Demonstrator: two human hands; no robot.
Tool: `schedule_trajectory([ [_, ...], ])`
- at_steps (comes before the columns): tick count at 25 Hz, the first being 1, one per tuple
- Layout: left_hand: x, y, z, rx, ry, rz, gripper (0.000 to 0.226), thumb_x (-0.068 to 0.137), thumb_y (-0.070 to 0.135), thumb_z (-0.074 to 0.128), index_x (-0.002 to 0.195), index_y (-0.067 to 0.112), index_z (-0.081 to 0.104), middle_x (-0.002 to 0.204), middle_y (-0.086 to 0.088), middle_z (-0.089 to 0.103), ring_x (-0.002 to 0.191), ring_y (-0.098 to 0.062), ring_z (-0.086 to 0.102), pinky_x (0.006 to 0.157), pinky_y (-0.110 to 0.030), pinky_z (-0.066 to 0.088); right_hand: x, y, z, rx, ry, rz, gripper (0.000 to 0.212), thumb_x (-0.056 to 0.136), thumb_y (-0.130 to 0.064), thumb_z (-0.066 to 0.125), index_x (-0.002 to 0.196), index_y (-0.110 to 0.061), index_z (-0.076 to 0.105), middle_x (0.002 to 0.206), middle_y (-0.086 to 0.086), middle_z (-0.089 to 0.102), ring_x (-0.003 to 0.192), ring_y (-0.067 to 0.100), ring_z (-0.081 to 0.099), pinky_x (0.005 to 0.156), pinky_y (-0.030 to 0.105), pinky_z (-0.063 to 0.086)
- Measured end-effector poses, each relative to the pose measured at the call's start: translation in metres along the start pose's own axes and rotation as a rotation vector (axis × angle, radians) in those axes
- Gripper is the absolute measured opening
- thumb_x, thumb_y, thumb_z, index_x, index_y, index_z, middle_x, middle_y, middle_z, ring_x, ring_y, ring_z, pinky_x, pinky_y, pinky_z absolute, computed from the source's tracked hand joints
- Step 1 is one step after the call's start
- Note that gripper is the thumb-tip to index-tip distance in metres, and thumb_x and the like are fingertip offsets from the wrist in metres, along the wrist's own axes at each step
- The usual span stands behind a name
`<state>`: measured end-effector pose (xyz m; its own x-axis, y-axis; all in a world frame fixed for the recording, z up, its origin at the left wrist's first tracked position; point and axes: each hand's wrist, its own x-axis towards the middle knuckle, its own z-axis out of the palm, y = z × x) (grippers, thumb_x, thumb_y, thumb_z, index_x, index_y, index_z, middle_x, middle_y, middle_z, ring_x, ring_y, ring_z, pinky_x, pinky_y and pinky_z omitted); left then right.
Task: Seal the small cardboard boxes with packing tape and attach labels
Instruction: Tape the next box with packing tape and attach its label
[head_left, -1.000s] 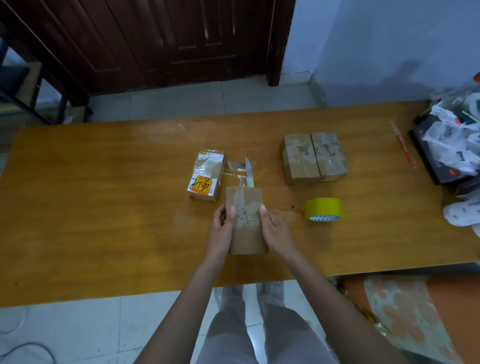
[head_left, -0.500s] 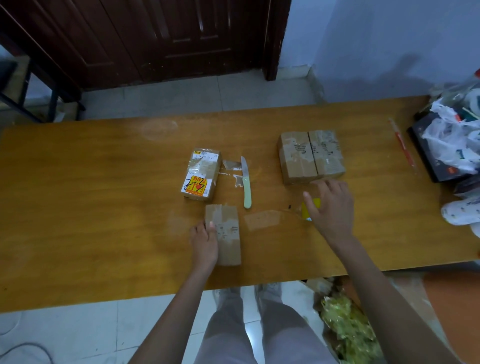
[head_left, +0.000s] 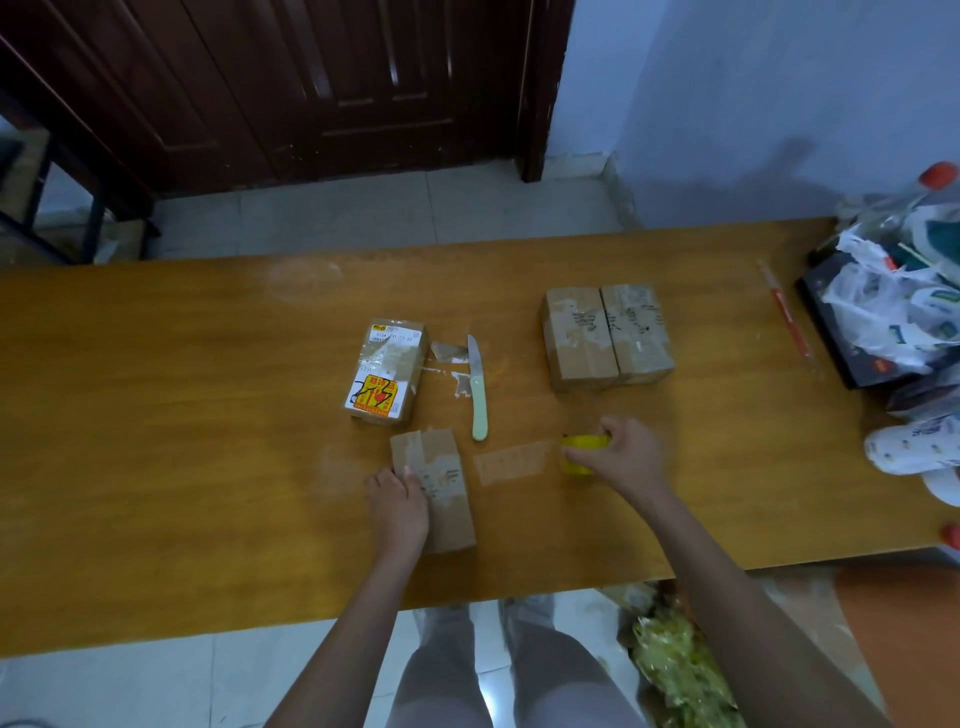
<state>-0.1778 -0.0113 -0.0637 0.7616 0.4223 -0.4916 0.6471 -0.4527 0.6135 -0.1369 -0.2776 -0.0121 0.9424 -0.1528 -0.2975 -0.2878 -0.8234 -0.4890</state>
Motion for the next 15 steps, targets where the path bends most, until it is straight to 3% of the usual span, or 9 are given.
schedule_trajectory([
  [4,0.000,0.010,-0.011,0.008,0.067,0.076,0.039,0.102,0.025,0.042,0.128,-0.004,0.048,0.129,-0.018,0.046,0.116,-0.030,0.048,0.097,-0.037,0.043,-0.016,-0.009,-0.009,0.123,0.008,-0.115,0.056,0.063,-0.030,0.085,0.058,-0.019,0.031,0.055,-0.006,0.031,0.059,0.011,0.032,0.051,0.030,0.020],
  [6,-0.002,0.026,-0.018,-0.014,0.160,0.204,0.032,0.099,0.019,0.048,0.125,0.001,0.051,0.124,-0.013,0.050,0.115,-0.026,0.049,0.098,-0.037,0.044,-0.020,-0.016,-0.014,0.134,-0.007,-0.138,0.056,0.063,-0.029,0.085,0.058,-0.019,0.031,0.056,-0.006,0.032,0.061,0.010,0.034,0.053,0.031,0.022],
  [8,-0.005,0.046,-0.022,-0.057,0.154,0.371,0.025,0.093,0.008,0.054,0.118,0.005,0.055,0.117,-0.006,0.053,0.110,-0.021,0.052,0.096,-0.037,0.046,-0.024,-0.025,-0.019,0.158,-0.023,-0.152,0.056,0.065,-0.029,0.086,0.058,-0.021,0.030,0.057,-0.006,0.033,0.062,0.009,0.034,0.054,0.031,0.024],
  [12,-0.007,0.081,-0.016,0.148,-0.146,0.659,0.034,0.087,-0.003,0.055,0.118,0.012,0.059,0.120,-0.003,0.058,0.115,-0.018,0.053,0.097,-0.036,0.046,-0.031,-0.037,-0.025,0.211,-0.021,-0.160,0.056,0.063,-0.027,0.086,0.057,-0.021,0.031,0.058,-0.005,0.035,0.061,0.008,0.034,0.055,0.032,0.026],
  [15,-0.002,0.095,-0.004,0.464,-0.384,0.716,0.055,0.083,-0.007,0.057,0.132,0.016,0.052,0.135,-0.003,0.051,0.129,-0.021,0.043,0.101,-0.041,0.043,-0.034,-0.043,-0.031,0.211,0.004,-0.166,0.053,0.062,-0.028,0.086,0.057,-0.019,0.034,0.058,-0.004,0.036,0.060,0.009,0.034,0.054,0.032,0.026],
])
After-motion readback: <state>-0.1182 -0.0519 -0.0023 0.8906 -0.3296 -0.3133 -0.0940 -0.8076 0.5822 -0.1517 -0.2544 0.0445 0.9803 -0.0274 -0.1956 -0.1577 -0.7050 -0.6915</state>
